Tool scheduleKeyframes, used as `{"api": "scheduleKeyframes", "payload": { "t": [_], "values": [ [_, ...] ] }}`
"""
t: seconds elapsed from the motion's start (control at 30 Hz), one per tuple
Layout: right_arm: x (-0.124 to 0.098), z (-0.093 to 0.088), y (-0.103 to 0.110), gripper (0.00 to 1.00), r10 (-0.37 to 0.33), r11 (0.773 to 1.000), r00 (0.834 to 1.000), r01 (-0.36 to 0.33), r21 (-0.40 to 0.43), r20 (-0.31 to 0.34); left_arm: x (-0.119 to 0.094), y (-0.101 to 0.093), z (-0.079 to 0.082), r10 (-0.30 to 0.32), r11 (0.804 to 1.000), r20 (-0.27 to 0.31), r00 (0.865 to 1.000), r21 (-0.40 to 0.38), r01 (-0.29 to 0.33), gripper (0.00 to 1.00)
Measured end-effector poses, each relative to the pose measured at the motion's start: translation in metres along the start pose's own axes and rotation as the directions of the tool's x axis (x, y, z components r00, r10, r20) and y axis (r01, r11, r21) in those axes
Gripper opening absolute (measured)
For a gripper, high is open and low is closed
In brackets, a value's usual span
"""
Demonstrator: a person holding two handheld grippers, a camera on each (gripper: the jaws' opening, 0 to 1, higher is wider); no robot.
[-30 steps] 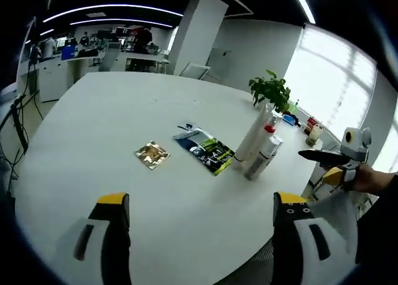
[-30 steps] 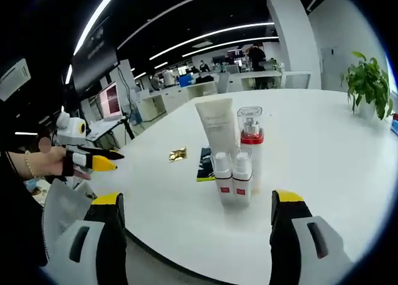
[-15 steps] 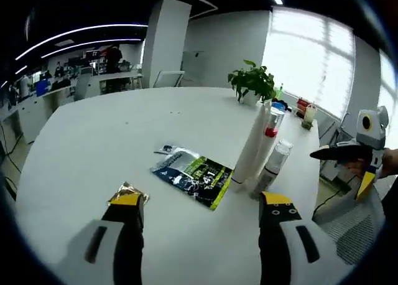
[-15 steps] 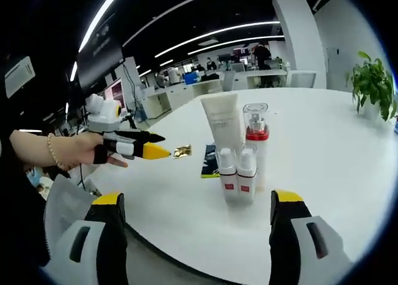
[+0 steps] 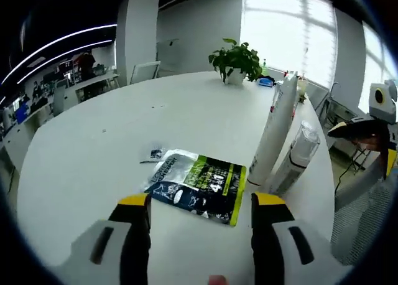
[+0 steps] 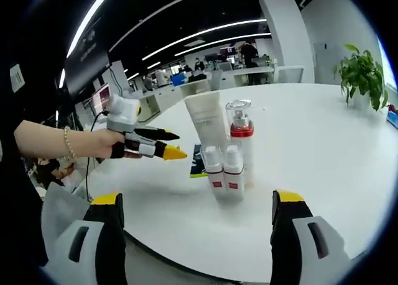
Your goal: Arrange the skincare products in the storage area until every visible bottle or jar stands upright without overlapping.
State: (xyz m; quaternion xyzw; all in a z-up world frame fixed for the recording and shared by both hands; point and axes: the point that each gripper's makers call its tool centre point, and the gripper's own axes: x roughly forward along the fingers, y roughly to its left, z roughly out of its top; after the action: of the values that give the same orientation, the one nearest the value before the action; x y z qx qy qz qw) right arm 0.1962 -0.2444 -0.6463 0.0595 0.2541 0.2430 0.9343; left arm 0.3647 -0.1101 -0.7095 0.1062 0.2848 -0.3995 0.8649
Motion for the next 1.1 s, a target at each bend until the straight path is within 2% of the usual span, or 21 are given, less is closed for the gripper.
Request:
{"api": "scheduleKeyframes", "payload": {
  "t": [0.13,0.23,0.43,0.57,0.63,0.7,0.8,0.9,1.1],
  "values": [
    [0.000,-0.001,-0.004,0.98,-0.017,1.000,1.000,0.017,0.016,-0.001,0.012,0.000,0.002,-0.020,1.000,-0.026,0.999,0.023,0.021,0.54],
    [0.000,-0.002,-0.005,0.98,-0.026,0.999,1.000,0.026,0.023,-0.008,0.029,0.005,-0.004,-0.034,0.996,-0.075,0.997,0.081,0.040,0.55],
    [0.001,-0.005,-0.009,0.98,-0.043,0.999,0.999,0.044,0.028,-0.024,0.047,0.000,-0.002,-0.067,0.985,-0.116,0.991,0.148,0.084,0.56],
    [0.001,-0.007,-0.010,0.98,-0.050,0.998,0.998,0.051,0.023,-0.033,0.056,0.002,-0.007,-0.093,0.985,-0.153,0.984,0.130,0.113,0.55],
    [0.001,-0.008,-0.010,0.98,-0.054,0.998,0.998,0.054,0.019,-0.038,0.063,0.005,-0.015,-0.096,0.985,-0.197,0.976,0.123,0.122,0.54],
    [0.001,-0.008,-0.010,0.98,-0.055,0.998,0.998,0.056,0.018,-0.041,0.064,0.008,-0.013,-0.100,0.986,-0.181,0.978,0.111,0.121,0.56],
    [0.001,-0.008,-0.012,0.98,-0.062,0.998,0.997,0.063,0.024,-0.038,0.062,0.005,-0.014,-0.110,0.983,-0.192,0.975,0.122,0.135,0.58],
    [0.001,-0.008,-0.012,0.98,-0.064,0.997,0.997,0.065,0.032,-0.036,0.064,0.015,-0.016,-0.110,0.983,-0.207,0.972,0.120,0.137,0.61],
    [0.000,-0.008,-0.012,0.98,-0.066,0.997,0.997,0.067,0.027,-0.038,0.057,0.022,-0.023,-0.112,0.981,-0.229,0.967,0.132,0.145,0.62]
  ]
}}
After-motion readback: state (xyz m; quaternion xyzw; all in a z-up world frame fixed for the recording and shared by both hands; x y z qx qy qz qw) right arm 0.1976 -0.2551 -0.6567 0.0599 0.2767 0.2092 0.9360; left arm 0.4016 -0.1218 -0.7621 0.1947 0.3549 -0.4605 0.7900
